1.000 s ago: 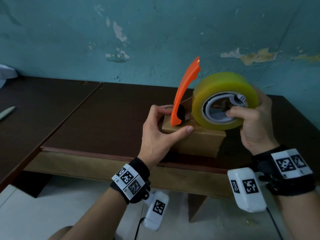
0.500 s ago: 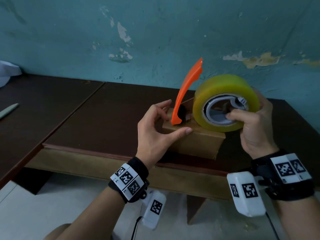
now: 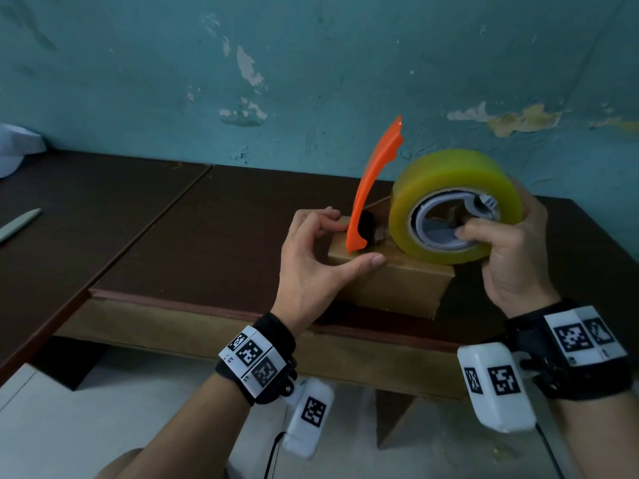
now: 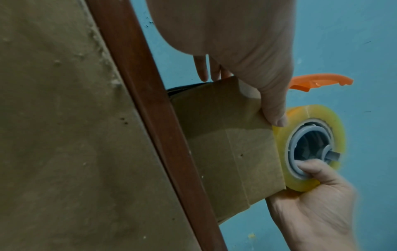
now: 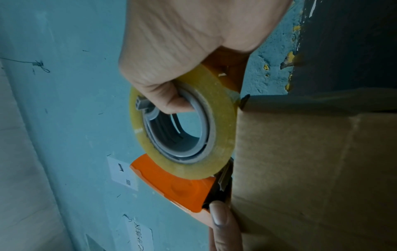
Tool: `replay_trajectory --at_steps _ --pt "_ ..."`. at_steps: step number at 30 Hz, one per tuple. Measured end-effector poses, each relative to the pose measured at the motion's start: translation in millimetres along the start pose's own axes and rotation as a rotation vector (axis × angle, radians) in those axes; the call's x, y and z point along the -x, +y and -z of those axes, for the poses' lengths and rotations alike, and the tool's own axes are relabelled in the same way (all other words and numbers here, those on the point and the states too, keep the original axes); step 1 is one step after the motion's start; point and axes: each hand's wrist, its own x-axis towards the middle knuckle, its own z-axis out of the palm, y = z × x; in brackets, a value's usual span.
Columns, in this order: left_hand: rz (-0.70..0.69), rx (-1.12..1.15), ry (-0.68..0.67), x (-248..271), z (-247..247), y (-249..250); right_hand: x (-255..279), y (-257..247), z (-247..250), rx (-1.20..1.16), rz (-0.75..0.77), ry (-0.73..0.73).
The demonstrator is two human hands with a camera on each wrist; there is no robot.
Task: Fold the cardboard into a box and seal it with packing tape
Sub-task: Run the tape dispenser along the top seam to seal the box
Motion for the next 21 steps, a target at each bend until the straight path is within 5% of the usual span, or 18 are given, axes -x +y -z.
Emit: replay_trajectory --at_steps 6,21 --pt "0.239 0.163 -0.151 0.2 -4.8 1.7 1.8 1.4 0.7 -0.012 0.004 -0.019" --pt "0.243 0.188 -0.096 -2.3 -16.7 4.9 15.0 14.2 -11.9 -0.091 -0.033 0.104"
